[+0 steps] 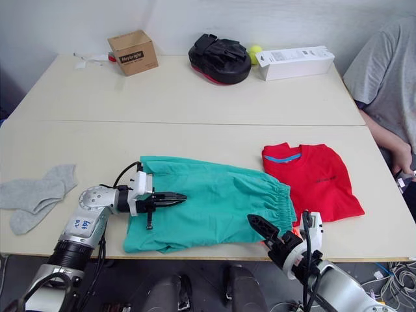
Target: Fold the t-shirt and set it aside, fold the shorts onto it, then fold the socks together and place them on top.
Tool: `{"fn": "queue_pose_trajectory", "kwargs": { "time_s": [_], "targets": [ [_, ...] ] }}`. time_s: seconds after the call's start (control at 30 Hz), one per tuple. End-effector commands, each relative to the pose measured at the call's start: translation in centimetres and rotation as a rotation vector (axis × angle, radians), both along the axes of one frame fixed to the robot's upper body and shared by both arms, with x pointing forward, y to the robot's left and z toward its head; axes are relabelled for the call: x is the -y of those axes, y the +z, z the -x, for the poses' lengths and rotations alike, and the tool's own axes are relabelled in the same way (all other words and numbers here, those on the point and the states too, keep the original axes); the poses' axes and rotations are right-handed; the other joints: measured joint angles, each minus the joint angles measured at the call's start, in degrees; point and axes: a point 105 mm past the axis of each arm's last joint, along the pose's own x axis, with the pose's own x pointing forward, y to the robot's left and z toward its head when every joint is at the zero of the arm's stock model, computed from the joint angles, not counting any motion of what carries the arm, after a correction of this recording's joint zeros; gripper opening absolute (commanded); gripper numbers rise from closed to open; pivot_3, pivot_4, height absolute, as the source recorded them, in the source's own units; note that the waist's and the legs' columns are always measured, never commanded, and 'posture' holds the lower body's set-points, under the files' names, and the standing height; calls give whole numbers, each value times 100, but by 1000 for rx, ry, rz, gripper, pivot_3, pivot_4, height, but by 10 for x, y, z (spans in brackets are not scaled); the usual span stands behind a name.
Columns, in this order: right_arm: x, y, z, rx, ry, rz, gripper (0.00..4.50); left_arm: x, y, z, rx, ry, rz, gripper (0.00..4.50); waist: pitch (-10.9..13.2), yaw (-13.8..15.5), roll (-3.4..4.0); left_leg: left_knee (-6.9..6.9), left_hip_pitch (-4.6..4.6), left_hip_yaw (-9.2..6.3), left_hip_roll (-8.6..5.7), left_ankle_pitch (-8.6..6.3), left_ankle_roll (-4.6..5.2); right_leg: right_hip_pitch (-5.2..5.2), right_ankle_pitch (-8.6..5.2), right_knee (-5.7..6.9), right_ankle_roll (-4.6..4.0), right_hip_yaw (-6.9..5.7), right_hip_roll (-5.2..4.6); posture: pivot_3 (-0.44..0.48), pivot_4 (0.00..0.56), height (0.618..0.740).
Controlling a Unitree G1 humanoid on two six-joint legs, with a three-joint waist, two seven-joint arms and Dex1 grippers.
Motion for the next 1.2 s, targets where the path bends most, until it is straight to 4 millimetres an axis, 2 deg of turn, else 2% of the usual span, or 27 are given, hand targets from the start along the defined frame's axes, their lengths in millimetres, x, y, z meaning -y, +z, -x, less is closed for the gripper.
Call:
{"fn": "queue_pose_trajectory", "kwargs": {
  "time_s": [0.03, 0.13, 0.23, 0.33, 0.43, 0.53, 0.6, 0.73, 0.87, 0.9, 0.97, 1.03, 1.2],
  "targets": [
    [1, -5, 7, -44, -1, 21, 4484, -2, 4, -3, 29, 4, -10, 0, 0, 1, 0, -1, 0, 0, 0, 0, 0, 0, 0, 0, 0, 0, 0, 0, 150, 740],
    [0, -10, 7, -59, -7, 32, 4484, -3, -2, -2, 28, -10, -41, 0, -1, 1, -2, -4, 1, 0, 0, 0, 0, 0, 0, -2, 0, 0, 0, 0, 150, 740],
    [10, -19, -10, -26, -92, 105, 4484, -3, -4, -3, 20, 1, -40, 0, -11, -10, -18, -8, 6, 1, 0, 0, -1, 1, 0, -3, 0, 0, 0, 0, 150, 740],
    [9, -11, -30, 66, -123, 99, 4484, -2, -6, -3, 13, -2, -44, 0, -22, -35, -36, -12, 13, 6, 3, 8, 0, 4, 9, -6, 0, 2, 1, 0, 150, 740],
    [0, -3, -38, 127, -115, 64, 4484, -2, -7, -2, 9, -2, -46, 0, -22, -12, -34, -14, 9, 14, 2, 19, 4, 4, 38, -25, -4, 7, -2, 0, 150, 740],
    [-4, 0, -42, 183, -103, 101, 3862, -3, -8, -2, 8, 1, -45, 0, -21, -6, -33, -30, 9, 14, 0, 25, 8, 3, 42, -34, -12, 7, -2, 0, 150, 740],
    [-3, 1, -45, 250, -91, 197, 3173, -3, -8, -1, 7, 3, -43, 0, -21, -6, -33, -40, 7, 15, -1, 29, 13, 1, 41, -38, -13, 7, -2, 0, 150, 740],
    [6, 5, -54, 315, -162, 255, 1702, -2, -8, 0, 6, 9, -36, 0, -22, -15, -32, -46, 9, 15, -1, 23, -2, -8, 40, -22, -13, 7, -1, 0, 150, 740],
    [14, 27, -62, 487, -176, 394, 228, -3, -2, -4, 21, 63, 6, 0, -16, -11, -21, -48, 10, 16, -2, 22, -8, -12, 34, -16, -15, 6, 0, 0, 150, 740],
    [16, 34, -63, 539, -179, 429, 31, -4, 2, -6, 23, 83, 28, 0, -16, -11, -20, -48, 11, 15, -2, 22, -8, -11, 34, -16, -15, 6, 0, 0, 150, 740],
    [16, 52, -63, 672, -162, 527, 31, -6, 13, -12, 19, 138, 93, 0, -15, -9, -18, -46, 10, 15, -2, 23, -8, -11, 34, -14, -14, 5, 0, 0, 150, 740],
    [8, 68, -61, 815, -83, 657, 31, -9, 20, -17, 4, 191, 141, 0, -12, -14, -15, -44, 8, 15, -4, 23, -7, -12, 35, -14, -11, 5, -1, 0, 150, 740],
    [-26, 92, -59, 1131, 138, 887, 31, -8, 12, -15, -42, 202, 86, 0, -12, -21, -14, -48, 15, 15, -2, 28, -14, -12, 34, -12, -8, 4, 4, 0, 150, 740]
  ]
}}
